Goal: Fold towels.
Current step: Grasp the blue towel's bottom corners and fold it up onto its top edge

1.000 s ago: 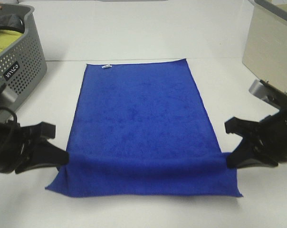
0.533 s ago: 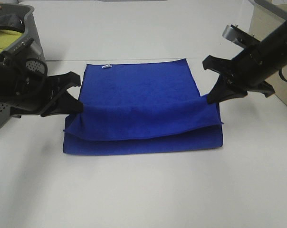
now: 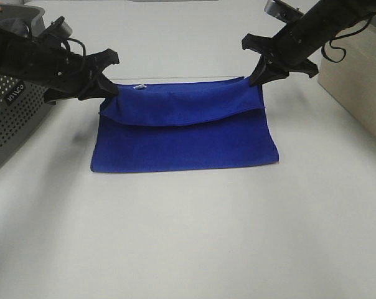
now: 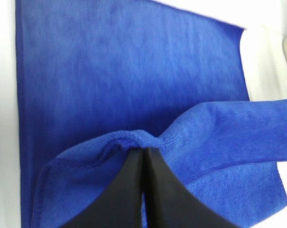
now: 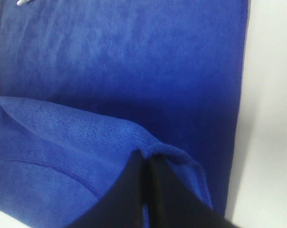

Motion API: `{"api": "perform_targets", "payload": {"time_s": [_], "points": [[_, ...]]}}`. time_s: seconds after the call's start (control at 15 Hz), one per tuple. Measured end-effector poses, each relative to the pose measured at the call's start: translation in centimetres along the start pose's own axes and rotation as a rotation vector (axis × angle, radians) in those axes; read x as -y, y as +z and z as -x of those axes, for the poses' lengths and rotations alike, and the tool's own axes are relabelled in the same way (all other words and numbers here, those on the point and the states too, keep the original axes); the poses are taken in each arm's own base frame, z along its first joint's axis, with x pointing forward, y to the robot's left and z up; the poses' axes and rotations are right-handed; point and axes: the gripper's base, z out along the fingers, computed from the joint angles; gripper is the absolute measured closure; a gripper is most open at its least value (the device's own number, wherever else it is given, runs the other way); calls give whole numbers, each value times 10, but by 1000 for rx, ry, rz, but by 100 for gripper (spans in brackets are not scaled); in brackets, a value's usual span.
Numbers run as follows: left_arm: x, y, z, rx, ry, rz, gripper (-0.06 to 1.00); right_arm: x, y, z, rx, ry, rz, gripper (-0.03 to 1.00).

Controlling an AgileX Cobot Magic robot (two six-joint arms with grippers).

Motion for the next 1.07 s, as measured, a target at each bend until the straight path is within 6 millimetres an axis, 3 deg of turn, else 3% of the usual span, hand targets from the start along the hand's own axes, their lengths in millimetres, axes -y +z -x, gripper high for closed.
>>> {"api": "perform_targets", "payload": {"time_s": [0.47, 0.67, 1.07], "points": [[1, 46, 51, 123, 64, -31, 94, 22, 53, 38, 78, -63, -21, 97], [-6, 58, 60, 178, 75, 4, 94, 27, 60, 46, 135, -76, -49, 97], [-20, 72, 56, 189, 73, 53, 94, 33, 67, 53, 228, -71, -72, 97]]}}
